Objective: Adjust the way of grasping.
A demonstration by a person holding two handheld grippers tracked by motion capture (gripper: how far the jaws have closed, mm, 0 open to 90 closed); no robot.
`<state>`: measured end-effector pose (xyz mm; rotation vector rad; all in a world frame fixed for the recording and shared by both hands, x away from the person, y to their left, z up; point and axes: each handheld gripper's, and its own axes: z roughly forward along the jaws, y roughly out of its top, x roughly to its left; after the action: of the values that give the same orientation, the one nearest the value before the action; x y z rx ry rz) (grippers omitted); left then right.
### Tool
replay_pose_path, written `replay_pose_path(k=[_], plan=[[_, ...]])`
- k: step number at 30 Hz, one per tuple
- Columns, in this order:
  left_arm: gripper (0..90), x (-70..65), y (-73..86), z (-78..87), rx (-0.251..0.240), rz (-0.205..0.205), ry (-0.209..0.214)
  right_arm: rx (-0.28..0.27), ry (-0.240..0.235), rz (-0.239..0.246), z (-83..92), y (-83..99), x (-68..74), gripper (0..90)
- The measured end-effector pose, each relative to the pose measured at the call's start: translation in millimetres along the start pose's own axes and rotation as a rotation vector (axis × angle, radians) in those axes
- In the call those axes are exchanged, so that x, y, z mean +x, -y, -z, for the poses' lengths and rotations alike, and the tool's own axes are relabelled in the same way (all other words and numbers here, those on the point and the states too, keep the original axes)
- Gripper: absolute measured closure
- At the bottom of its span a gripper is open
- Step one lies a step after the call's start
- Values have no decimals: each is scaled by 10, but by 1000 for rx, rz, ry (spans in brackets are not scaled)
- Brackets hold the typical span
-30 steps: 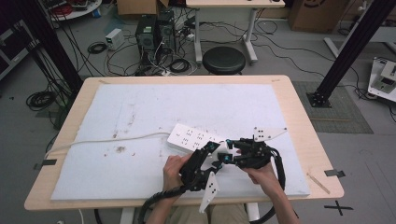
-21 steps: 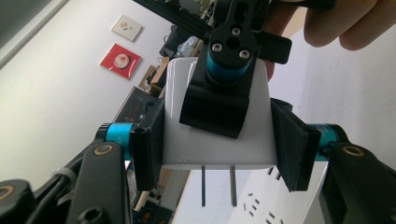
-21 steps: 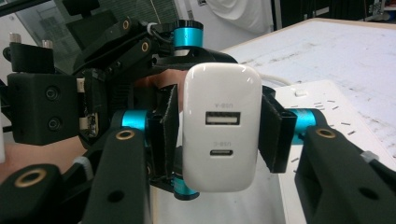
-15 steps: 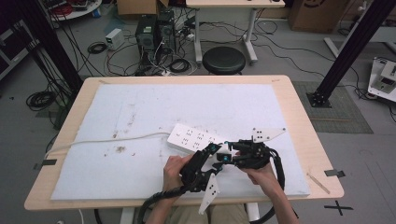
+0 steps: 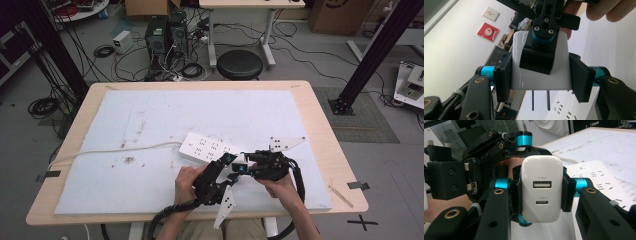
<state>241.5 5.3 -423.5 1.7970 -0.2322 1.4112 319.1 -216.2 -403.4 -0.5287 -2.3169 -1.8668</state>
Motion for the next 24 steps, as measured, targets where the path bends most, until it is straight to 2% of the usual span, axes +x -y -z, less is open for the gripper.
replay_pose_path(k=[6,8,16,20,22,24], plan=[[424,0,8,-10,7,6,1,3,16,-6,-8,3,4,631],[423,4,13,-8,13,5,7,2,19,7,-16,3,-2,631],[416,18,32,-20,17,30,21,10,31,-2,-26,3,5,632],[325,39,44,-37,19,59,13,24,39,-1,-43,6,8,631],[304,44,57,-46,7,71,32,20,42,10,-53,6,0,631],[300,43,60,-49,15,69,32,17,45,14,-55,5,-9,632]])
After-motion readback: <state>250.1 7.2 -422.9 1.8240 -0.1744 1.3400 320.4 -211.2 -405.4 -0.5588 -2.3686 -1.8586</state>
